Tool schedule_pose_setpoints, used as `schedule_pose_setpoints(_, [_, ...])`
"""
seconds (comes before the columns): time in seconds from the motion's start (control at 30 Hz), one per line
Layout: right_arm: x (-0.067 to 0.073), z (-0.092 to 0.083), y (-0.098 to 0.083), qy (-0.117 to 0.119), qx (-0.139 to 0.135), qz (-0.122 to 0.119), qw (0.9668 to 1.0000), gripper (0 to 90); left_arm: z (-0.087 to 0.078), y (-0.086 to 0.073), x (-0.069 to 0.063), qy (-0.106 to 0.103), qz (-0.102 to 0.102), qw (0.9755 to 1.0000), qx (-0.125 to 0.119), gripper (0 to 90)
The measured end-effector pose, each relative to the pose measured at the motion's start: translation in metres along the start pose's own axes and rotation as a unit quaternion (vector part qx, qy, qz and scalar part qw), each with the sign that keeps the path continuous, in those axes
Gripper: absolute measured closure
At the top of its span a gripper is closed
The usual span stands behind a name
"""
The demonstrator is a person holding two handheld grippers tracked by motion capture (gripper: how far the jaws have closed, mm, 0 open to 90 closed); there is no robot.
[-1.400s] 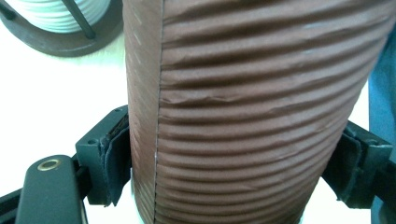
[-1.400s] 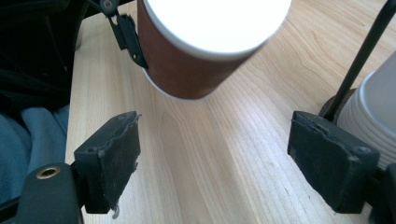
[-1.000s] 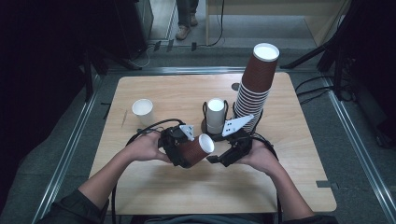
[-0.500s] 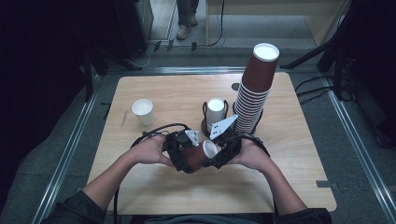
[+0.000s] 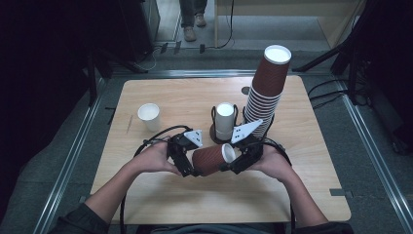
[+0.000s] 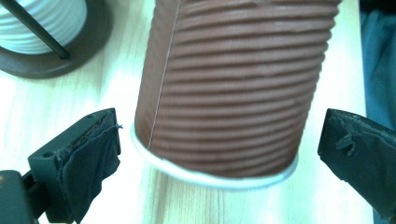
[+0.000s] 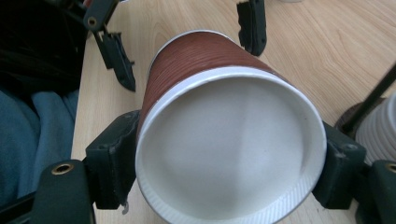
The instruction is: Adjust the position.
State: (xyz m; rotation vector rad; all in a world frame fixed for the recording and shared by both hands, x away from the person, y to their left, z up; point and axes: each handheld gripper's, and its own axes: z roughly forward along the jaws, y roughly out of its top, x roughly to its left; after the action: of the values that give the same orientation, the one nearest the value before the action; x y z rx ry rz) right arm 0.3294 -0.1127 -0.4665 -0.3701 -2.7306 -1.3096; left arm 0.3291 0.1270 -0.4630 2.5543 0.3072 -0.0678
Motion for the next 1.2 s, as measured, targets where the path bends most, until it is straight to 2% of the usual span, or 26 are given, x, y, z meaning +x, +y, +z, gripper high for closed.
schedule_pose_setpoints(0.3, [0.0,-0.013,-0.008,-0.021,-0.036,0.007,0.9991,22.3,-0.007,-0.009,0.004,-0.002,-0.029,0.9983,-0.051,0.0])
schedule_pose_setpoints(0.43, [0.002,-0.017,-0.009,-0.028,-0.048,0.003,0.9984,22.3,-0.007,-0.013,0.002,0.002,-0.044,0.996,-0.077,0.0])
schedule_pose_setpoints(0.57, [0.005,-0.019,-0.008,-0.031,-0.06,0.001,0.9977,22.4,-0.005,-0.018,0.001,-0.005,-0.061,0.9929,-0.102,0.0])
schedule_pose_setpoints(0.67, [0.006,-0.02,-0.007,-0.033,-0.065,0.001,0.9974,22.3,-0.002,-0.02,-0.001,-0.003,-0.063,0.9918,-0.111,0.0])
schedule_pose_setpoints(0.8, [0.006,-0.019,-0.006,-0.029,-0.08,0.002,0.9964,22.3,0.001,-0.02,-0.002,-0.011,-0.063,0.991,-0.118,0.0])
schedule_pose_setpoints(0.93, [0.007,-0.02,-0.005,-0.021,-0.099,0.005,0.9949,22.3,0.002,-0.019,-0.003,-0.015,-0.063,0.9892,-0.132,0.0])
schedule_pose_setpoints(1.0, [0.007,-0.019,-0.005,-0.015,-0.11,0.005,0.9939,22.4,0.002,-0.018,-0.004,-0.017,-0.067,0.9872,-0.143,0.0])
schedule_pose_setpoints(1.2, [0.009,-0.015,-0.002,0.0,-0.119,0.01,0.9929,22.4,-0.001,-0.017,-0.004,-0.021,-0.067,0.9836,-0.166,0.0])
